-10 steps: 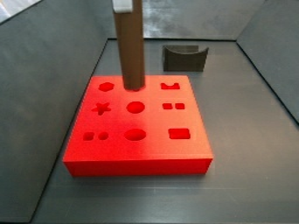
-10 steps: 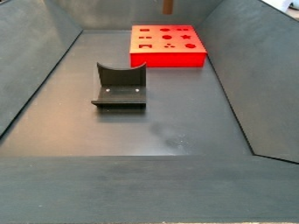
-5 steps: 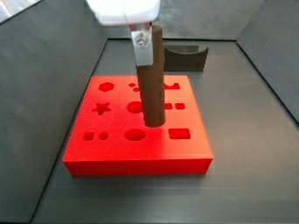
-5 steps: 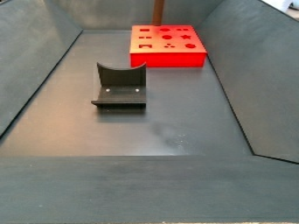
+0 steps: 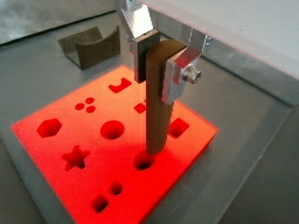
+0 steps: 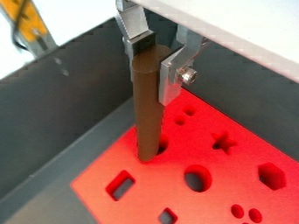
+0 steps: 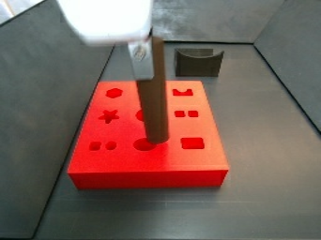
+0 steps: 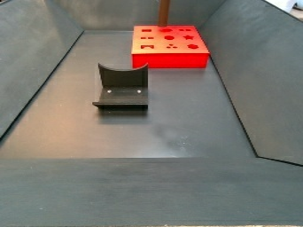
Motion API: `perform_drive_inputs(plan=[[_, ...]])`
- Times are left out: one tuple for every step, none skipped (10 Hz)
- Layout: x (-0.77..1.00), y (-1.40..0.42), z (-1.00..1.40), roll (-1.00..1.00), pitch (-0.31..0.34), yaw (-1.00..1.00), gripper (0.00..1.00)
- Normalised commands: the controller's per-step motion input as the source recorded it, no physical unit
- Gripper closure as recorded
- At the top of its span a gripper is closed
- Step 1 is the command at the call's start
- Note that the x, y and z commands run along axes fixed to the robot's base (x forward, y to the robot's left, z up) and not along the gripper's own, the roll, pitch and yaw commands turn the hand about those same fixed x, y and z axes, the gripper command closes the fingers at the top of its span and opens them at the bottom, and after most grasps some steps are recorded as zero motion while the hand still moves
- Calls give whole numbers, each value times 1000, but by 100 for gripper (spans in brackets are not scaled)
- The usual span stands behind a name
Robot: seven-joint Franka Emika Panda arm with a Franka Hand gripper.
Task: Pick up the oval object. Move up. Place the oval object on the fixture. Regrasp the oval object. Move to above the board. Insert the oval object.
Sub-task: Insert the oval object.
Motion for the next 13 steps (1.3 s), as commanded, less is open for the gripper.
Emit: perform_drive_inputs(plan=[[0, 0, -49, 0, -31, -69, 100], [0, 0, -20, 0, 0, 0, 100], [-314, 0, -151, 77, 0, -143, 100], [-274, 0, -140, 47, 0, -174, 100], [0, 0, -20, 1, 0, 0, 100], [86, -26, -254, 127, 66, -89, 100], [177, -80, -326, 120, 76, -183, 100], [243, -3, -263, -51, 0, -214, 100], [209, 291, -320, -279, -6, -183, 100], [331, 463, -489, -303, 36, -117, 100], [177, 266, -520, -150, 177, -186, 100], [0, 40, -480, -113, 293, -583, 100], [0, 11, -426, -107, 316, -811, 100]])
